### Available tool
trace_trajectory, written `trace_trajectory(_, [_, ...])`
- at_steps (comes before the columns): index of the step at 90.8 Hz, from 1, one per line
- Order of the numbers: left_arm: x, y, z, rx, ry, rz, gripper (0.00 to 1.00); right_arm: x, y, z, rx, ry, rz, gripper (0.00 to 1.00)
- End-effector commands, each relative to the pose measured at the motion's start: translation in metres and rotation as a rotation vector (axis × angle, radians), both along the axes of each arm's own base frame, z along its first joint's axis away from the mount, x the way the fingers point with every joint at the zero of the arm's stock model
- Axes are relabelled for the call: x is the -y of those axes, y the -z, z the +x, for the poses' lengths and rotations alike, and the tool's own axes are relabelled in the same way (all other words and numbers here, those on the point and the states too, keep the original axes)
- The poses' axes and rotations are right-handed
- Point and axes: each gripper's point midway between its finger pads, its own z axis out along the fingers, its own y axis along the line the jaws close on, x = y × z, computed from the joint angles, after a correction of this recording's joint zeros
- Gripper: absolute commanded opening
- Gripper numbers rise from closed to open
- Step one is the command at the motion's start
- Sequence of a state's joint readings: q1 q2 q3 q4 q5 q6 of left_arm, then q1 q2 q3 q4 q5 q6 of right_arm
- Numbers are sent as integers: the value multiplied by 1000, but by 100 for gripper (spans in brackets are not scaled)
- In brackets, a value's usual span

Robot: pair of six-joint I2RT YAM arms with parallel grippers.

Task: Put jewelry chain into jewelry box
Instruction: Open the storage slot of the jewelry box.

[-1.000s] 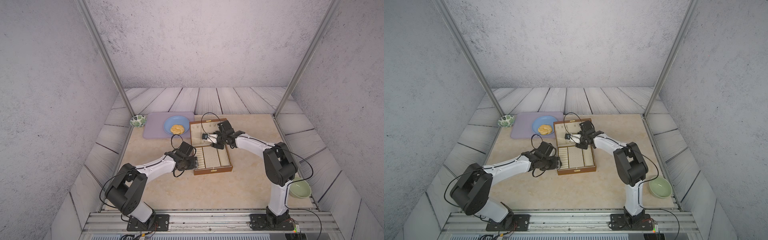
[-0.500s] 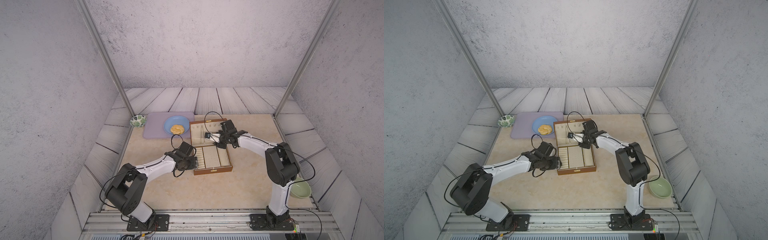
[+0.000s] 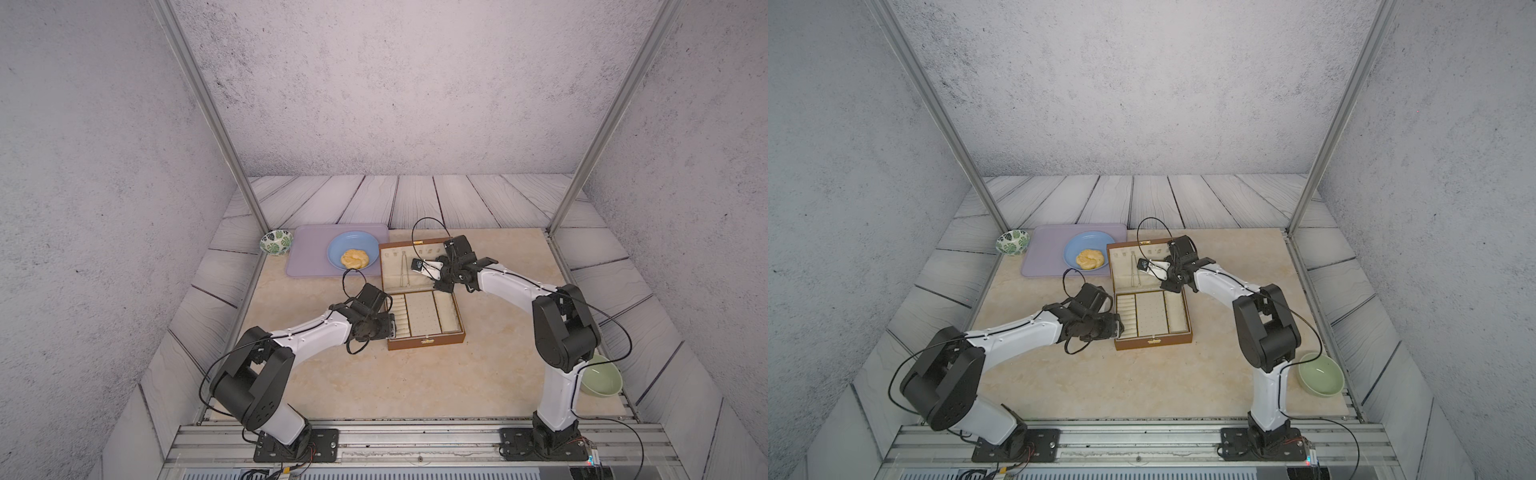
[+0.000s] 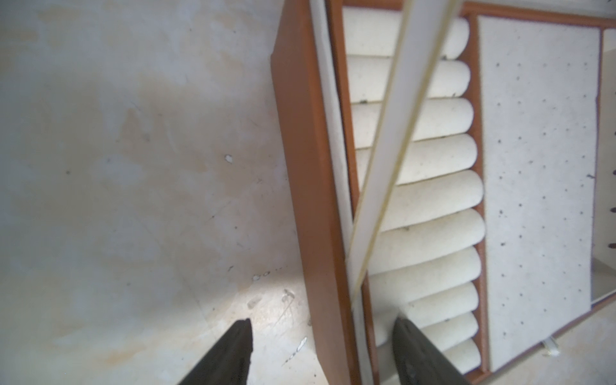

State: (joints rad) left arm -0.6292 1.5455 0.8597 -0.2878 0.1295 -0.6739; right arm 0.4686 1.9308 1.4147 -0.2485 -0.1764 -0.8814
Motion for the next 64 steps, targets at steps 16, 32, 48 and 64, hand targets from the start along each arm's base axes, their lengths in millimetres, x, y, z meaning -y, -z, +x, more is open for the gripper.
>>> trace_trajectory(16, [-21,22,-19,-94,0,110,71,6,-6,-6,-15,15,6,0])
trace_trajectory(32, [-23,18,-15,-88,-9,122,71,5,-8,-21,-20,-12,17,0])
trace_trajectory(48, [-21,11,-8,-72,-9,122,71,5,-10,-32,-20,-24,22,0])
trace_trajectory(64, [-19,5,-4,-67,-7,122,71,3,-6,-42,-40,-37,35,0])
